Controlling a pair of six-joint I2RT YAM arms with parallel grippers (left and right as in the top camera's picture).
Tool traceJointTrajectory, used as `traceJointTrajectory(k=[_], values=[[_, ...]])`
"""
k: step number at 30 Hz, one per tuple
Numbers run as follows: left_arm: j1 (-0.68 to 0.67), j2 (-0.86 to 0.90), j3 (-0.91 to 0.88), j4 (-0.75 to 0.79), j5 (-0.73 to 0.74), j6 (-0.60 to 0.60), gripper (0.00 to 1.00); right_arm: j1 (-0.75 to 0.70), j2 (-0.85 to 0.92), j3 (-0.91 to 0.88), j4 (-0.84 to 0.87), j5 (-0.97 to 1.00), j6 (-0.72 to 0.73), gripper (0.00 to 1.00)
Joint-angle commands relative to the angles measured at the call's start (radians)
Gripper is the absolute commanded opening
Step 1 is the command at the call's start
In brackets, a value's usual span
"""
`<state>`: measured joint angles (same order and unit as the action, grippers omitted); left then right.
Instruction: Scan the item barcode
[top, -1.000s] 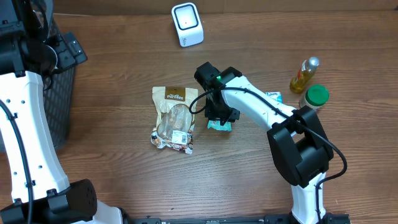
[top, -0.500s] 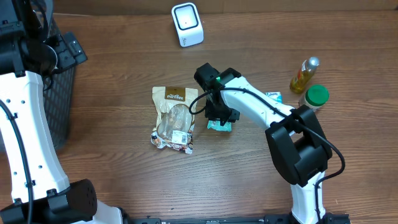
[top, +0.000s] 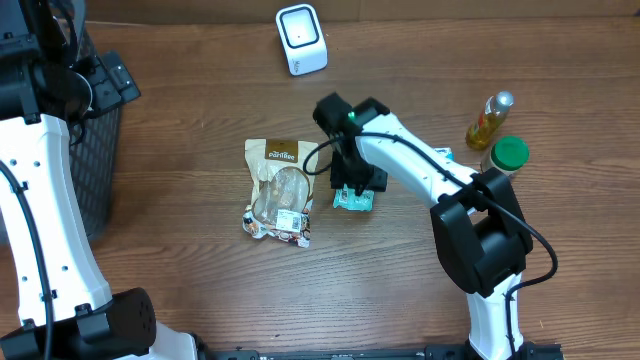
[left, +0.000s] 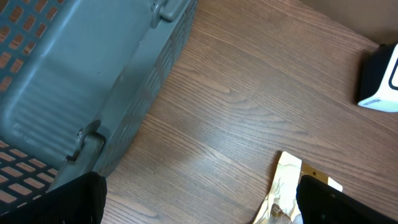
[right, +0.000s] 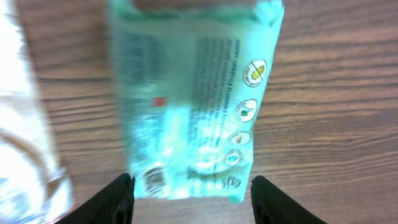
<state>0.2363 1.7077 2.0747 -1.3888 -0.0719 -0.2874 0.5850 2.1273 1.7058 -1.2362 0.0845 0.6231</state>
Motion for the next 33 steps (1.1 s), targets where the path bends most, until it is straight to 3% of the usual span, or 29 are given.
traceJointTrajectory(k=[1,9,16,28,33], values=[[-0.001,0.005,0.008,0.002,0.002,0.003,1.0,0.007,-0.008,0.049,-0.032,-0.024,-0.014,0.57],[-0.001,0.005,0.008,0.002,0.002,0.003,1.0,0.01,-0.006,-0.043,-0.011,-0.035,-0.013,0.33],[-0.001,0.005,0.008,0.002,0.002,0.003,1.0,0.01,-0.006,-0.146,0.114,-0.105,-0.014,0.33],[-0.001,0.005,0.008,0.002,0.002,0.003,1.0,0.011,-0.006,-0.2,0.146,-0.102,-0.013,0.33],[-0.001,0.005,0.008,0.002,0.002,0.003,1.0,0.01,-0.006,-0.274,0.21,-0.11,-0.013,0.44]])
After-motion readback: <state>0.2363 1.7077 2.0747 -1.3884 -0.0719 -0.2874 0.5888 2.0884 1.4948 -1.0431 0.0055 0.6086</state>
